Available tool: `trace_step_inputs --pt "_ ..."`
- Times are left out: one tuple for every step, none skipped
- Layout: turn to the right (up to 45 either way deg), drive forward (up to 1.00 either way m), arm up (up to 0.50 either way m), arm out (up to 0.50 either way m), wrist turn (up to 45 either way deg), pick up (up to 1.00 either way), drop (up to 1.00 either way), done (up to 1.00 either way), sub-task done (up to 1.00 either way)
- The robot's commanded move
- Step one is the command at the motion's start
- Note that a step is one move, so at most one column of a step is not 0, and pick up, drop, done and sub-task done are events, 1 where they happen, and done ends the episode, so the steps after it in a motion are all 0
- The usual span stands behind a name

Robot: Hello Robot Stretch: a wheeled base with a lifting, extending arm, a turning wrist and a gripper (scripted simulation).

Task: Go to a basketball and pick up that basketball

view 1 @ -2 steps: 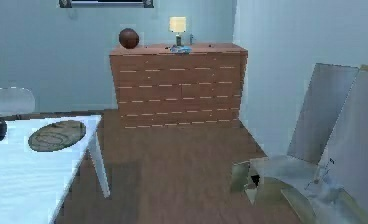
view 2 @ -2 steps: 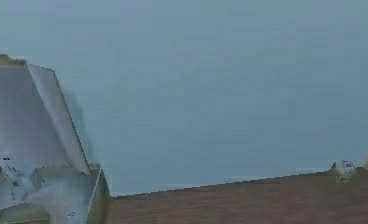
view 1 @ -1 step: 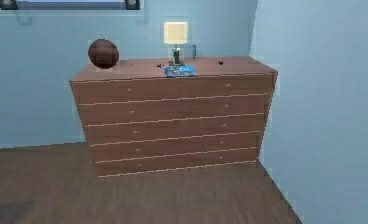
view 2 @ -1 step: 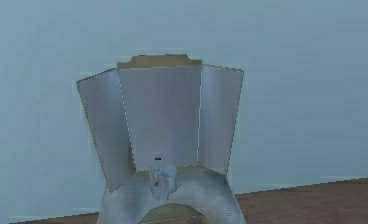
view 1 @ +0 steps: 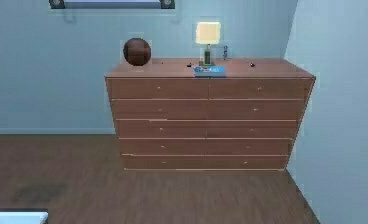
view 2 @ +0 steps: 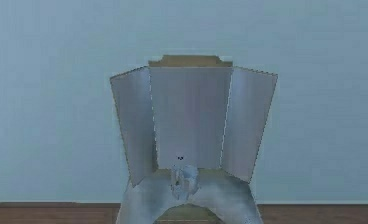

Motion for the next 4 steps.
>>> trace_step_inputs --pt "0.0 0.95 0.00 0.00 0.0 0.00 0.00 0.00 0.00" --pt "-45.0 0.00 0.00 0.00 0.0 0.00 0.00 0.00 0.00" --pt "-45.0 0.00 0.00 0.00 0.0 0.00 0.00 0.00 0.00" --pt "-24.0 0.00 0.00 0.00 0.0 0.00 0.00 0.00 0.00"
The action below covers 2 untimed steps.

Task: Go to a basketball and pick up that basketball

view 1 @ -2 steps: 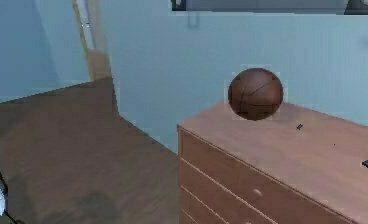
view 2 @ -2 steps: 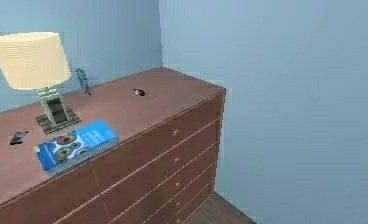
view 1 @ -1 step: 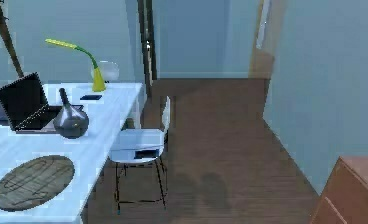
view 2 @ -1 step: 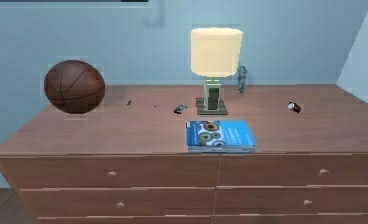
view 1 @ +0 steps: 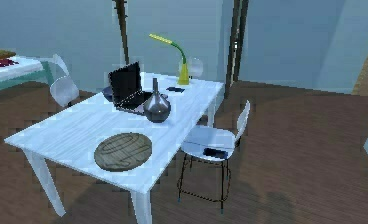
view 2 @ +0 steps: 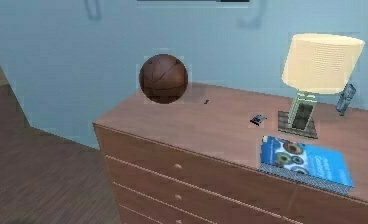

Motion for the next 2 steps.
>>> trace_step_inputs --pt "0.0 0.00 0.50 0.00 0.0 0.00 0.00 0.00 0.00" --pt "0.0 0.00 0.38 0.00 0.0 0.00 0.00 0.00 0.00"
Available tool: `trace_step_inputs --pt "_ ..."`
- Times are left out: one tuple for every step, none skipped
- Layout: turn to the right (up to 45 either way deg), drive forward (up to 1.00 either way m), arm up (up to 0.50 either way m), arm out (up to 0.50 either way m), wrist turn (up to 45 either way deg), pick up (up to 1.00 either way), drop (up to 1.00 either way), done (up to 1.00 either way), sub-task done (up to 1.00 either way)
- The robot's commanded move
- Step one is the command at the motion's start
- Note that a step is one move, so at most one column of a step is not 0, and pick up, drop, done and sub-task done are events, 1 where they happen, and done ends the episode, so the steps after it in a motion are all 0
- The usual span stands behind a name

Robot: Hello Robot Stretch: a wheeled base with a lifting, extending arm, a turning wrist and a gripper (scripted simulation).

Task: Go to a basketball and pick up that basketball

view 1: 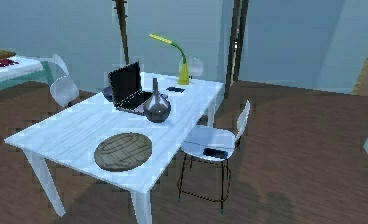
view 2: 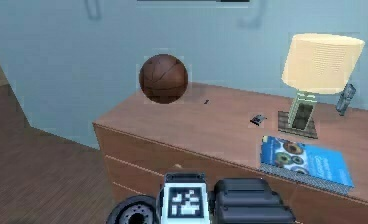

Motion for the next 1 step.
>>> trace_step_inputs --pt "0.0 0.00 0.00 0.50 0.0 0.00 0.00 0.00 0.00"
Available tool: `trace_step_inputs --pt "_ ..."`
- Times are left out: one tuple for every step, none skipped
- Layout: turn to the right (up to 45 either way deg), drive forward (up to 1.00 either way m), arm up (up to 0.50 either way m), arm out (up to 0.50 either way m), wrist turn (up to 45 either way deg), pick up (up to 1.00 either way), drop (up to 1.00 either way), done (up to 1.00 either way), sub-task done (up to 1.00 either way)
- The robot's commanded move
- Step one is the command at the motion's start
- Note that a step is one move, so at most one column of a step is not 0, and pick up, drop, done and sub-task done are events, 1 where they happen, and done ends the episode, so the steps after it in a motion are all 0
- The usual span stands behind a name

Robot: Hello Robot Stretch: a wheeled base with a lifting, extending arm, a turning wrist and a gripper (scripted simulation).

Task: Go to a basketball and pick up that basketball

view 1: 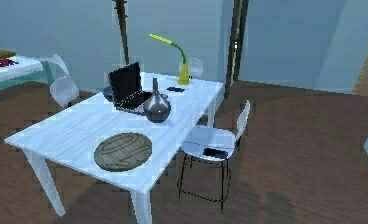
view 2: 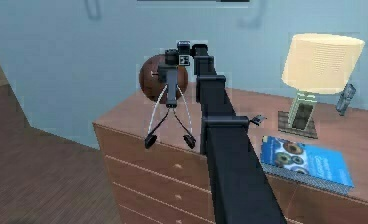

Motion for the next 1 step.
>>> trace_step_inputs --pt "0.0 0.00 0.00 0.00 45.0 0.00 0.00 0.00 0.00"
